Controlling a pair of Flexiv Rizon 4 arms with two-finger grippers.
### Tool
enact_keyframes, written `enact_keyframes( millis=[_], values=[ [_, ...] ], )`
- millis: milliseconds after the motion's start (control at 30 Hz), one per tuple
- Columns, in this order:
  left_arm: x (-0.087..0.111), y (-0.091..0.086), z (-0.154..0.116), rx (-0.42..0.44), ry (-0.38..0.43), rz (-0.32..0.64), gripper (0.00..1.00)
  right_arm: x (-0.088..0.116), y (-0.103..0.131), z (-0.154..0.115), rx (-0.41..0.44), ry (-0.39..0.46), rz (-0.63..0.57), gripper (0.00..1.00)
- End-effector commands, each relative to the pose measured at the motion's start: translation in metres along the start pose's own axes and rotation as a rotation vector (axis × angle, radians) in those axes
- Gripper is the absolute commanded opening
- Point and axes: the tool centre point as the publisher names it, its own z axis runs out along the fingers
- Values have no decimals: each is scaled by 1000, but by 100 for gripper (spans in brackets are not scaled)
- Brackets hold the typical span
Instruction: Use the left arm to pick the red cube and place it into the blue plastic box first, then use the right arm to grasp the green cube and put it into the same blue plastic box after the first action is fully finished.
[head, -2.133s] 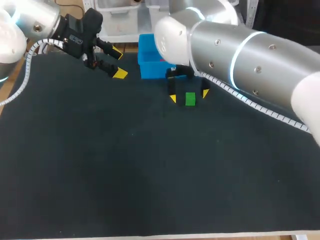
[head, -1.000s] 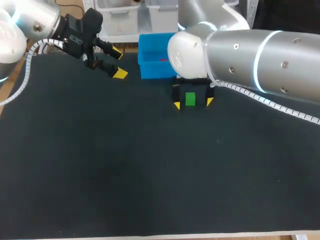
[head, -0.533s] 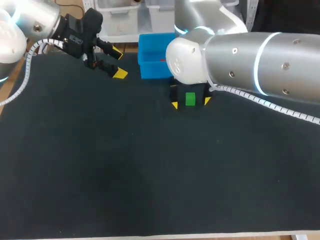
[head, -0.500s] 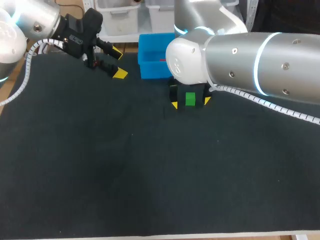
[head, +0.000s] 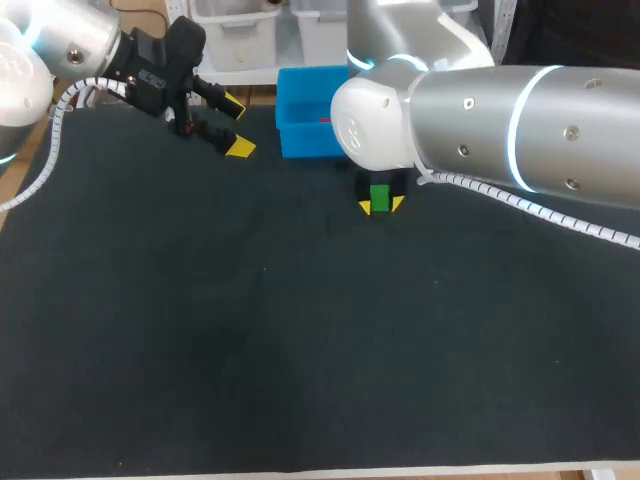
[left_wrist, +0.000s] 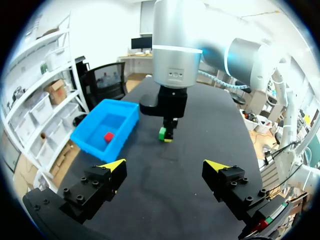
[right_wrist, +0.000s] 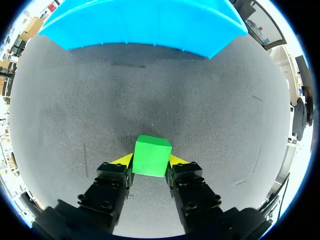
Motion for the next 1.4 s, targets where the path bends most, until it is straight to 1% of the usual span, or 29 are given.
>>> enact_keyframes(
  millis=[33, 333, 533, 767, 967, 1200, 1400],
  values=[
    [1, 0, 0, 0, -4, 4, 100, 2, 0, -2, 10, -2, 2, 0],
    [1, 0, 0, 0, -4, 4, 100, 3, -7, -15, 39, -2, 7, 0],
    [1, 0, 0, 0, -4, 4, 100, 3, -11, -34, 57, -24, 8, 0],
    [1, 0, 0, 0, -4, 4, 100, 3, -13, -54, 68, -25, -8, 0],
    [1, 0, 0, 0, -4, 4, 100, -1, -17, -84, 32, -53, -21, 0],
    [1, 0, 0, 0, -4, 4, 100, -11, -13, -119, 6, -122, -74, 0],
    [1, 0, 0, 0, -4, 4, 100, -22, -11, -133, -42, -147, -108, 0]
  ],
)
